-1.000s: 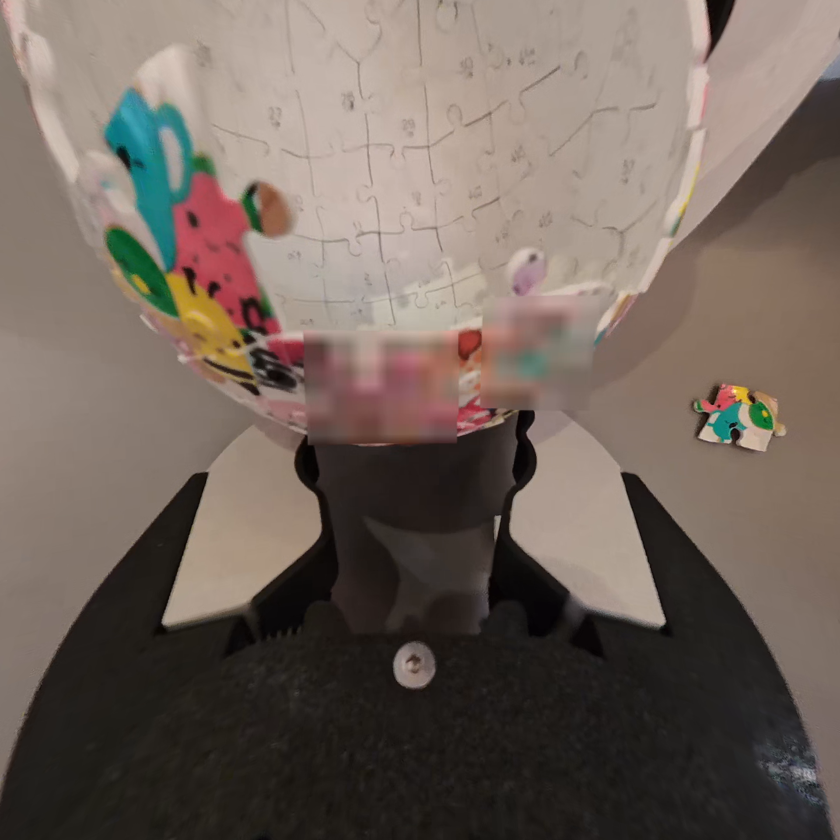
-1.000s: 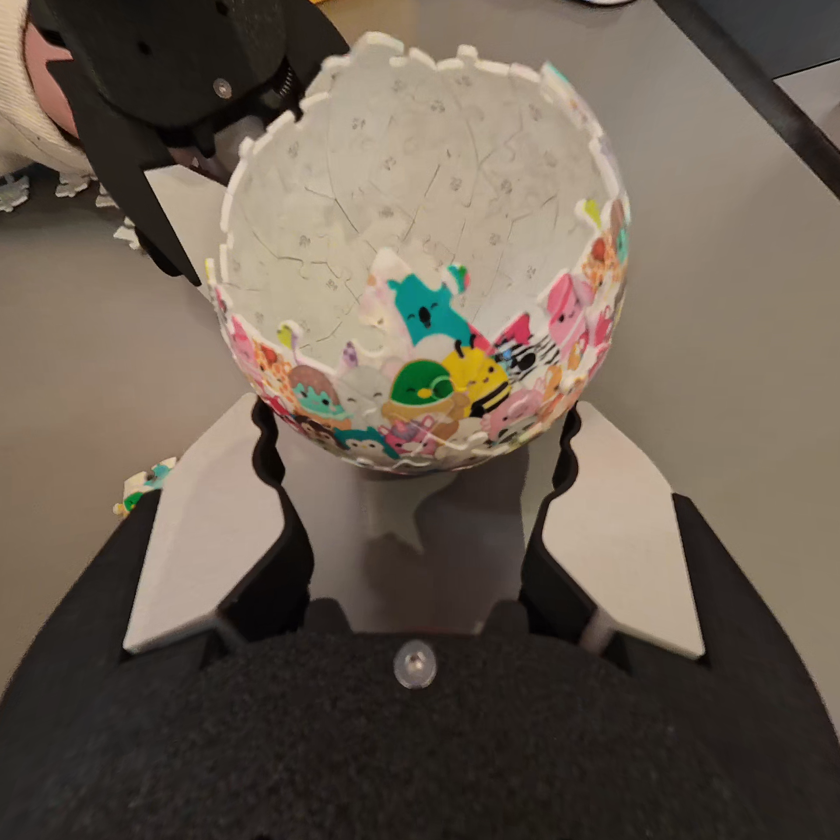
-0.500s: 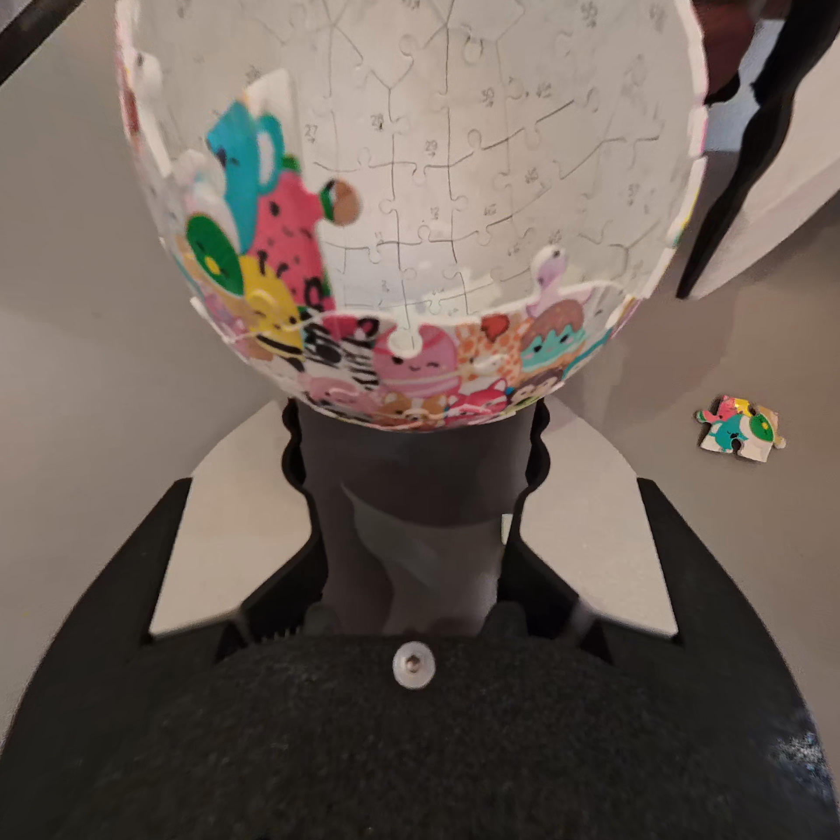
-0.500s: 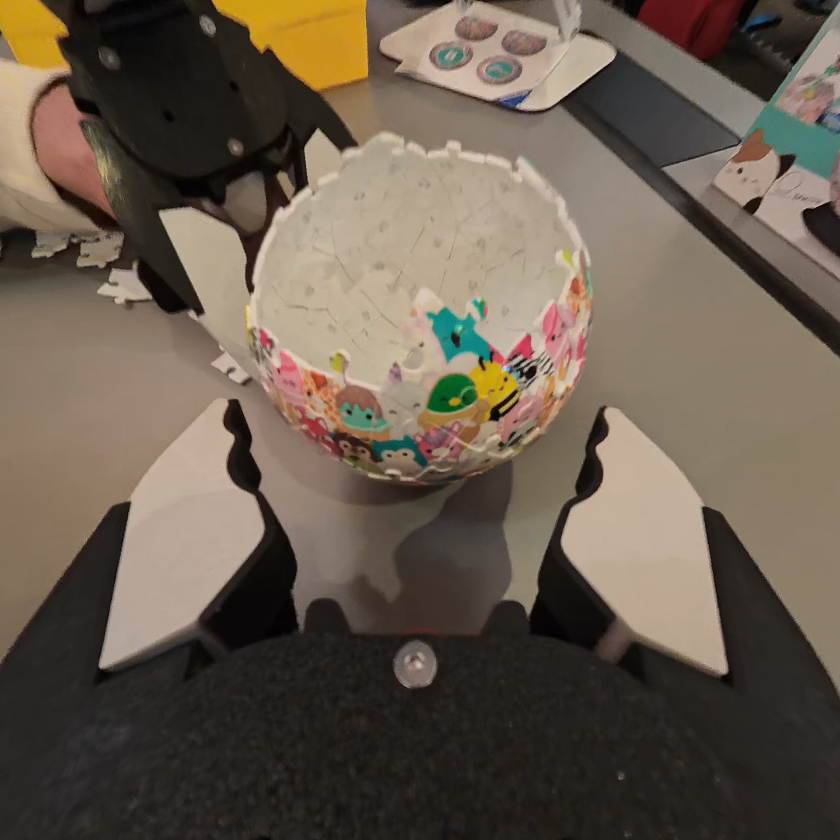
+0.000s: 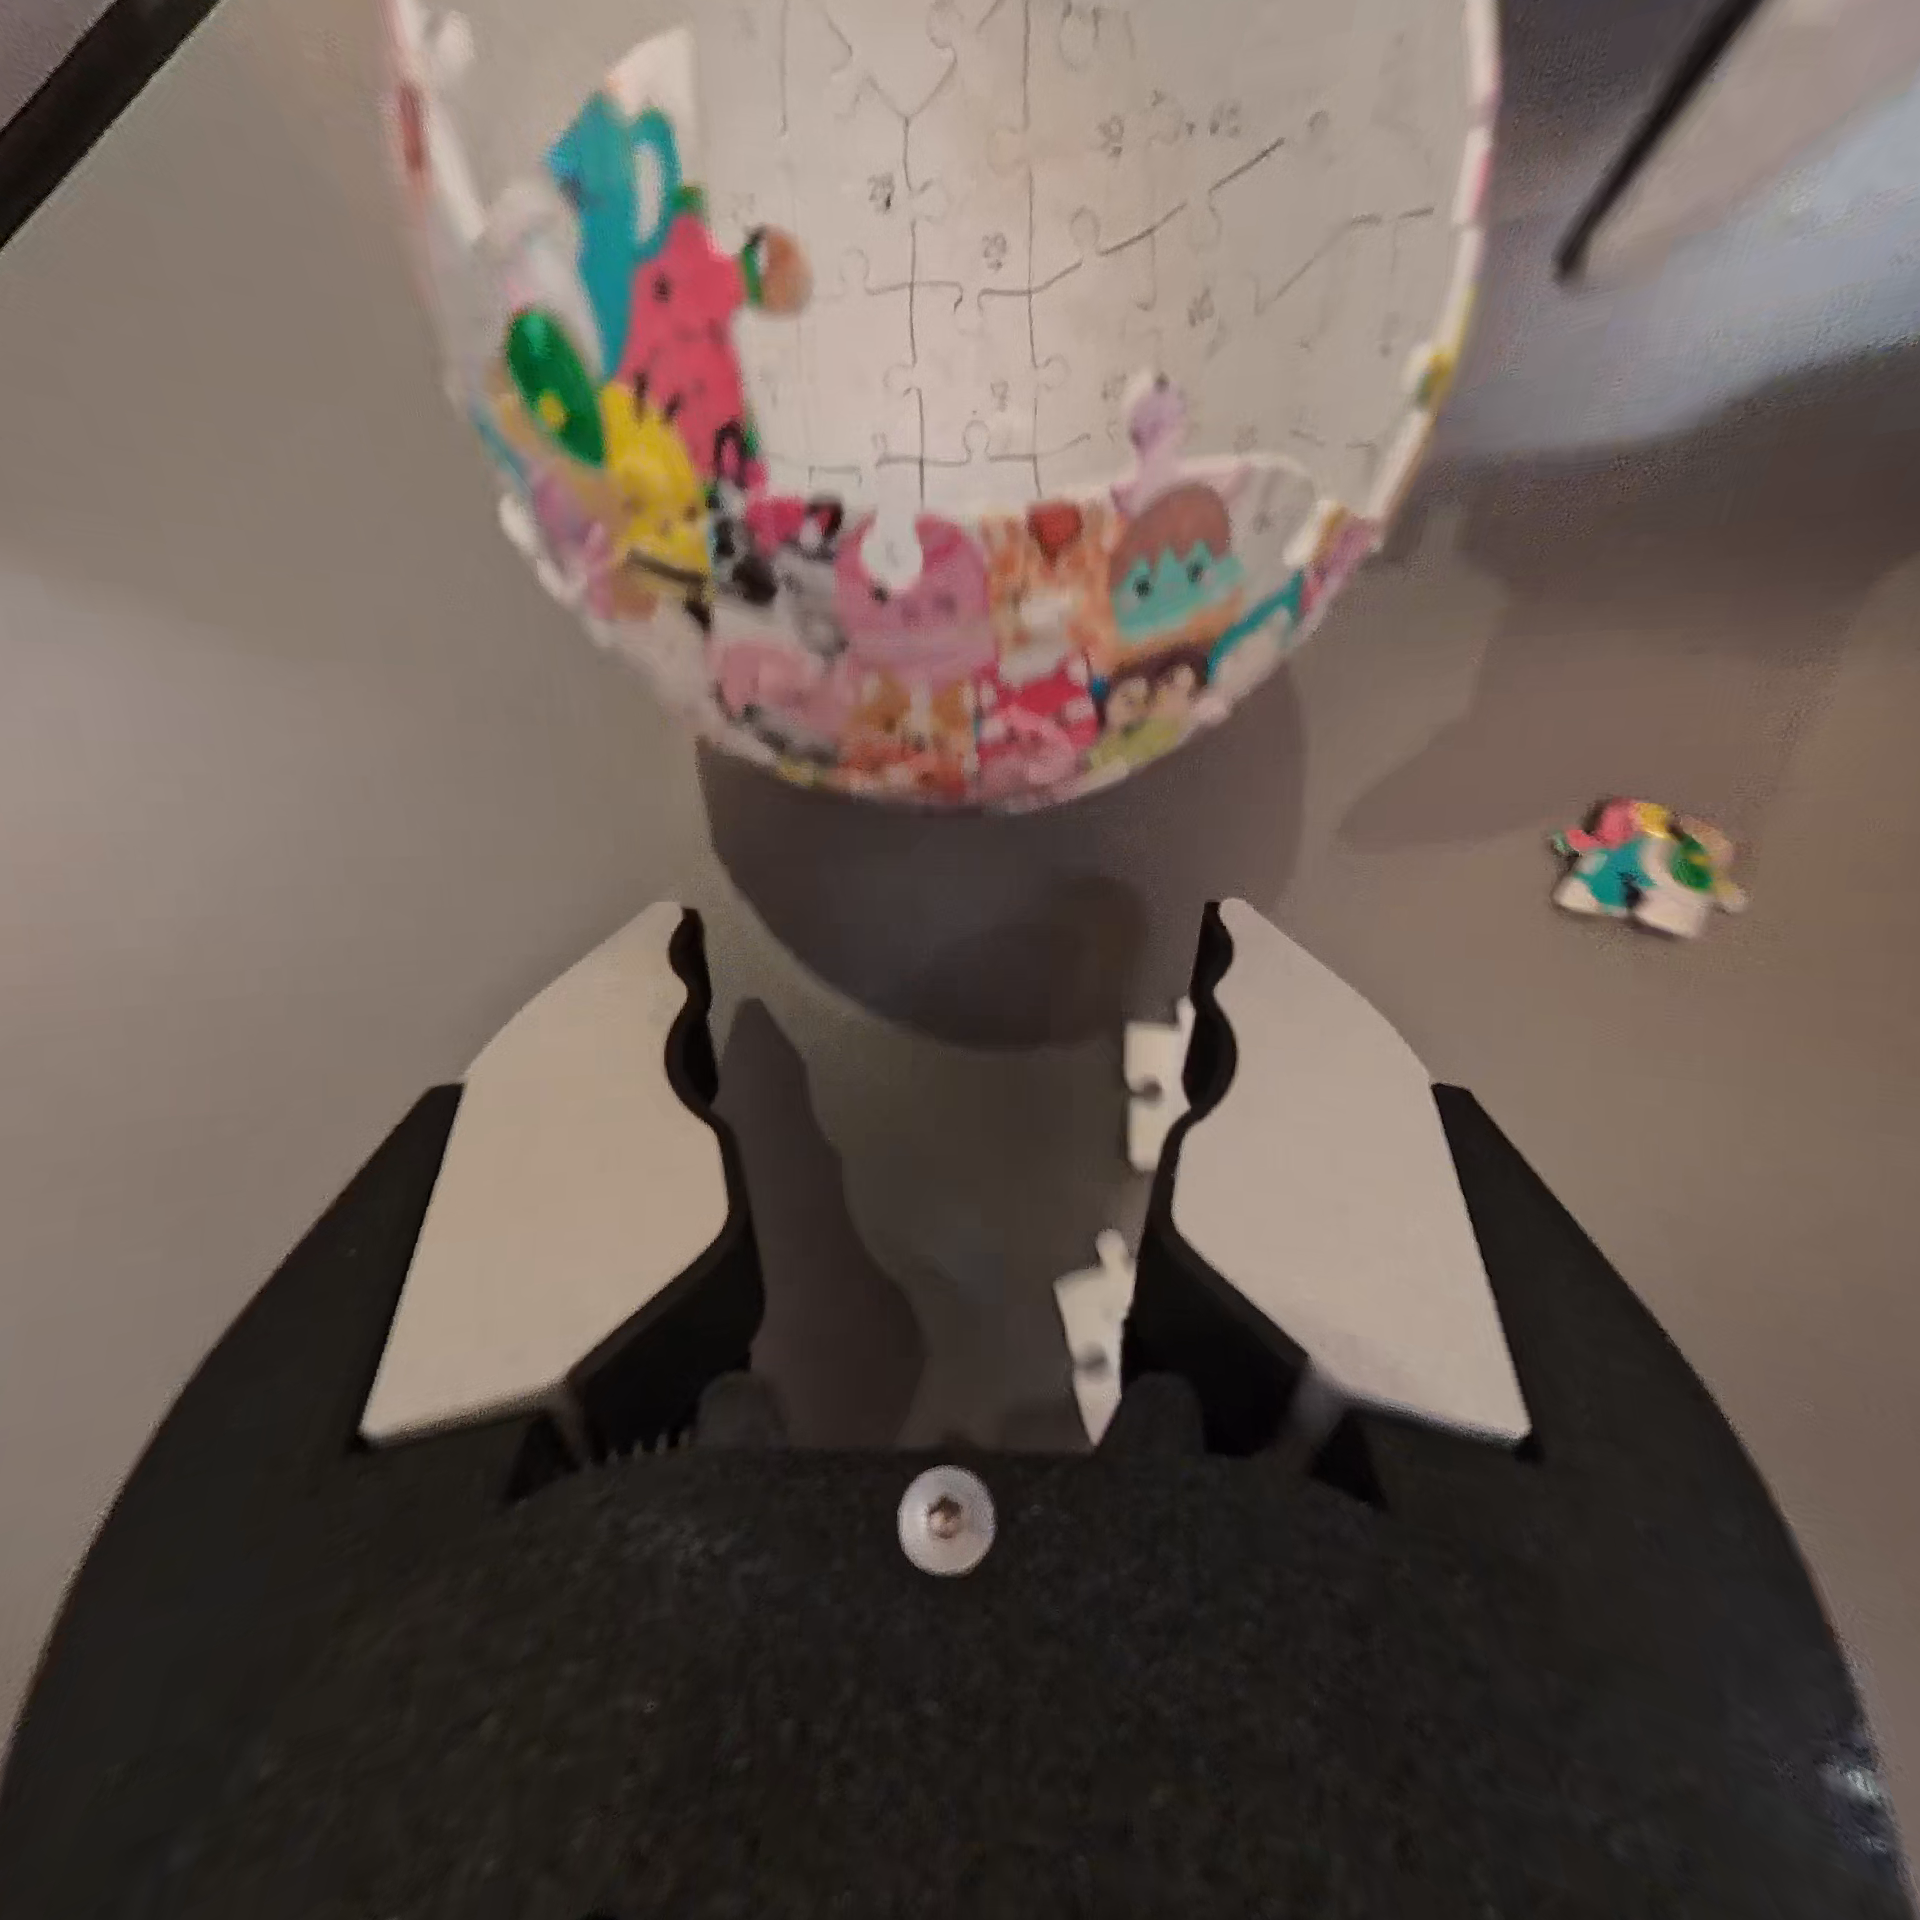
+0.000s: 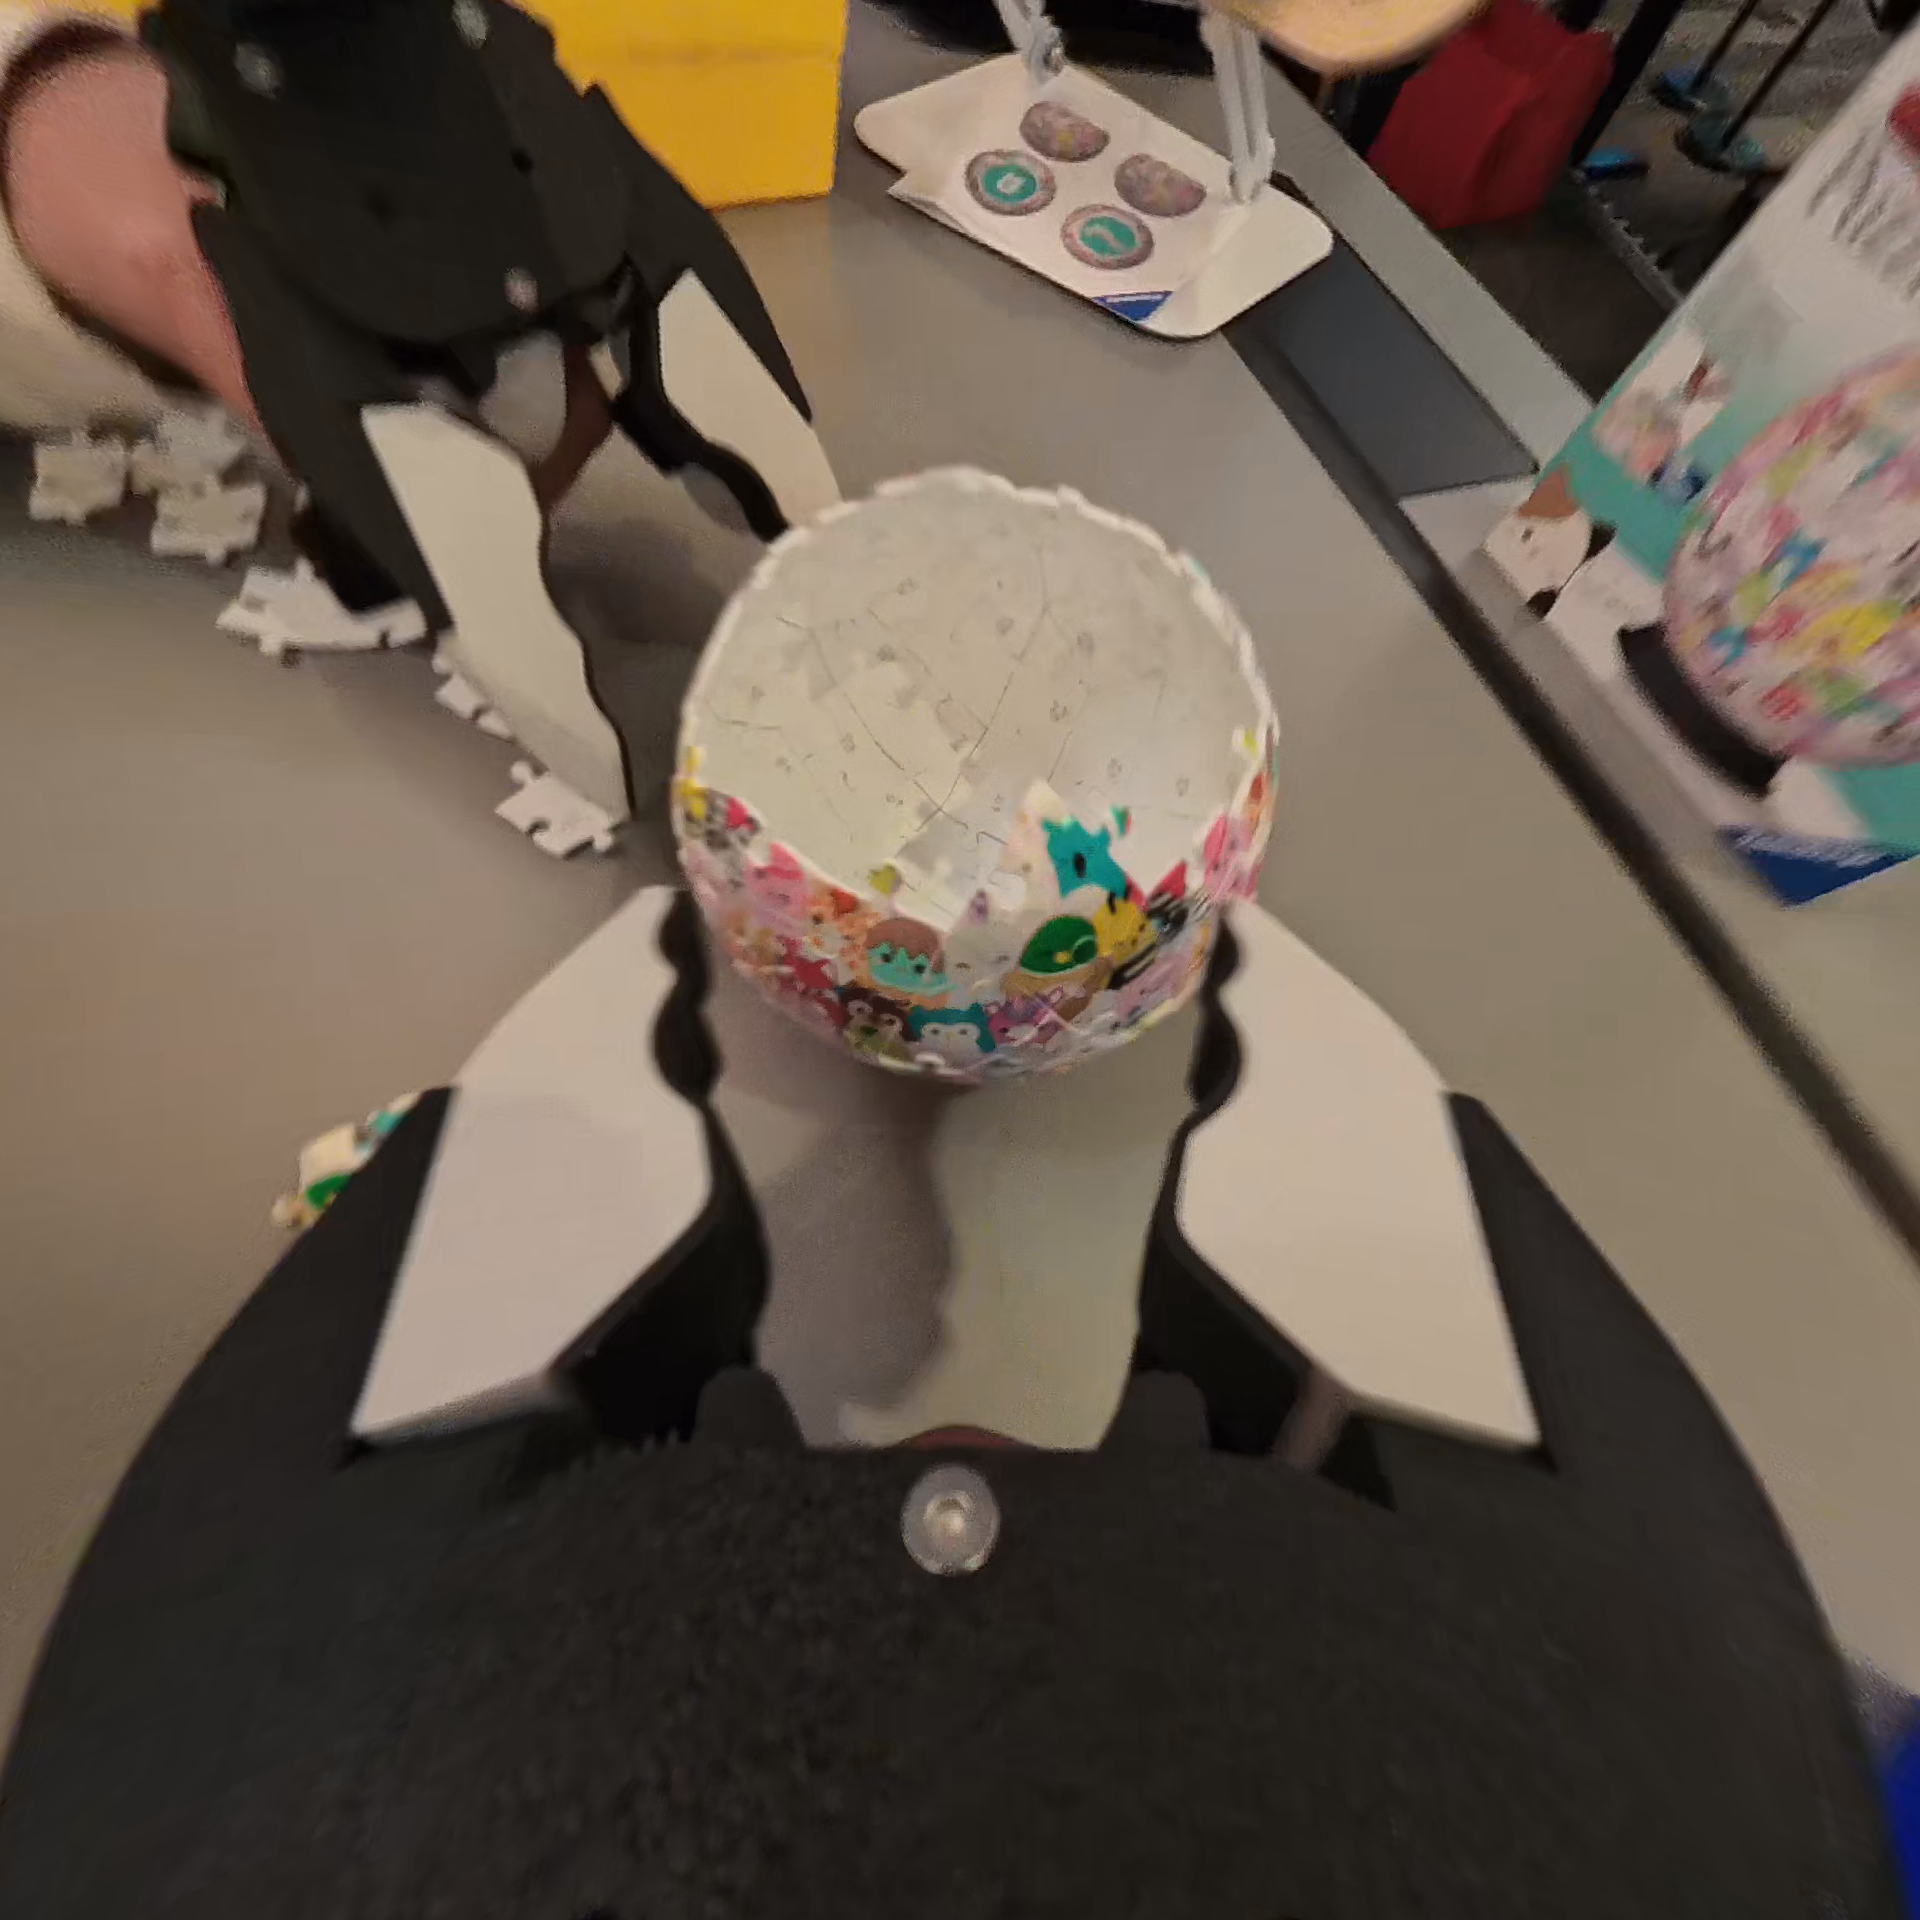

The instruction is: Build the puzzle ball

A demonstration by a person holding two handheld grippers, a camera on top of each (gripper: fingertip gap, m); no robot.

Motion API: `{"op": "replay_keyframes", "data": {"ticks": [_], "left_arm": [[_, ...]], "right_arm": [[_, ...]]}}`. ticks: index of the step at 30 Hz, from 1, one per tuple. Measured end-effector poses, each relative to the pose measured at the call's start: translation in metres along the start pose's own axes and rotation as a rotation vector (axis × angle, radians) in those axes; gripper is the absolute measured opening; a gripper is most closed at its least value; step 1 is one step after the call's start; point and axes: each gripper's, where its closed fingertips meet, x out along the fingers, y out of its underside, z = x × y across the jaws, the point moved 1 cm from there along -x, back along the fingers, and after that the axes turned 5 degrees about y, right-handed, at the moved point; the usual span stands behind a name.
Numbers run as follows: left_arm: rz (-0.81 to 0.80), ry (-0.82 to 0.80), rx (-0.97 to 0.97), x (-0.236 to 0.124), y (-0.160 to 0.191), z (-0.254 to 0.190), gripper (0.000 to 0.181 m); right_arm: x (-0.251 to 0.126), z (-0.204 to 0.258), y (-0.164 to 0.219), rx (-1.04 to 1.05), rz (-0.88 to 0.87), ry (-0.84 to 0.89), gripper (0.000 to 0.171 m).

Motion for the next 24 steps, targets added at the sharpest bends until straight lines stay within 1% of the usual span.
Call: {"op": "replay_keyframes", "data": {"ticks": [1,2,3,4,5,6,7,9,10,11,14,16,20,22,24], "left_arm": [[-0.011,0.008,-0.017,-0.013,0.003,-0.006,0.085],[-0.034,0.006,-0.036,-0.028,0.004,-0.014,0.081],[-0.058,-0.006,-0.062,-0.042,0.006,-0.022,0.076],[-0.082,0.000,-0.085,-0.057,0.010,-0.035,0.076],[-0.116,0.019,-0.101,-0.070,0.014,-0.052,0.077],[-0.158,0.025,-0.121,-0.082,0.019,-0.068,0.075],[-0.196,0.027,-0.143,-0.093,0.025,-0.084,0.072],[-0.241,0.051,-0.151,-0.105,0.040,-0.118,0.071],[-0.250,0.048,-0.148,-0.109,0.048,-0.131,0.071],[-0.254,0.055,-0.143,-0.111,0.055,-0.143,0.071],[-0.244,0.102,-0.132,-0.108,0.071,-0.169,0.071],[-0.220,0.112,-0.120,-0.107,0.078,-0.176,0.074],[-0.245,0.158,-0.126,-0.114,0.077,-0.183,0.074],[-0.252,0.154,-0.121,-0.118,0.079,-0.183,0.073],[-0.253,0.146,-0.112,-0.122,0.080,-0.182,0.074]], "right_arm": [[-0.012,0.001,-0.009,-0.076,0.034,0.011,0.077],[-0.022,0.003,-0.022,-0.132,0.057,0.017,0.070],[-0.030,0.011,-0.035,-0.171,0.068,-0.021,0.058],[-0.034,0.021,-0.045,-0.192,0.091,-0.079,0.055],[-0.034,0.033,-0.050,-0.195,0.153,-0.147,0.060],[-0.031,0.045,-0.050,-0.207,0.233,-0.209,0.061],[-0.026,0.051,-0.049,-0.238,0.310,-0.232,0.059],[-0.012,0.047,-0.038,-0.334,0.449,-0.206,0.056],[-0.005,0.042,-0.034,-0.367,0.494,-0.184,0.053],[0.000,0.042,-0.030,-0.367,0.532,-0.202,0.049],[0.012,0.047,-0.024,-0.296,0.637,-0.288,0.041],[0.017,0.050,-0.021,-0.285,0.693,-0.319,0.037],[0.020,0.048,-0.016,-0.303,0.785,-0.327,0.028],[0.022,0.047,-0.017,-0.306,0.805,-0.327,0.021],[0.023,0.050,-0.017,-0.303,0.822,-0.352,0.020]]}}
